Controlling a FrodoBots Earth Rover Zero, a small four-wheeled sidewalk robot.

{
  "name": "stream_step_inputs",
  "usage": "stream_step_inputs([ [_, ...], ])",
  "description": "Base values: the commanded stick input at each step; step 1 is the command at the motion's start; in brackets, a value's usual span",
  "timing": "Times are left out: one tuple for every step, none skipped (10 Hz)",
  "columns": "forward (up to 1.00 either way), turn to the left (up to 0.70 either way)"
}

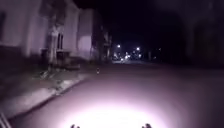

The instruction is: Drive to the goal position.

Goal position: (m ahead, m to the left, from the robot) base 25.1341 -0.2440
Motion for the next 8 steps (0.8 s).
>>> stream_step_inputs([
  [0.7,0.0],
  [0.7,0.0],
  [0.7,0.0],
  [0.7,0.0],
  [0.7,0.0],
  [0.7,0.0],
  [0.7,0.0],
  [0.7,0.0],
])
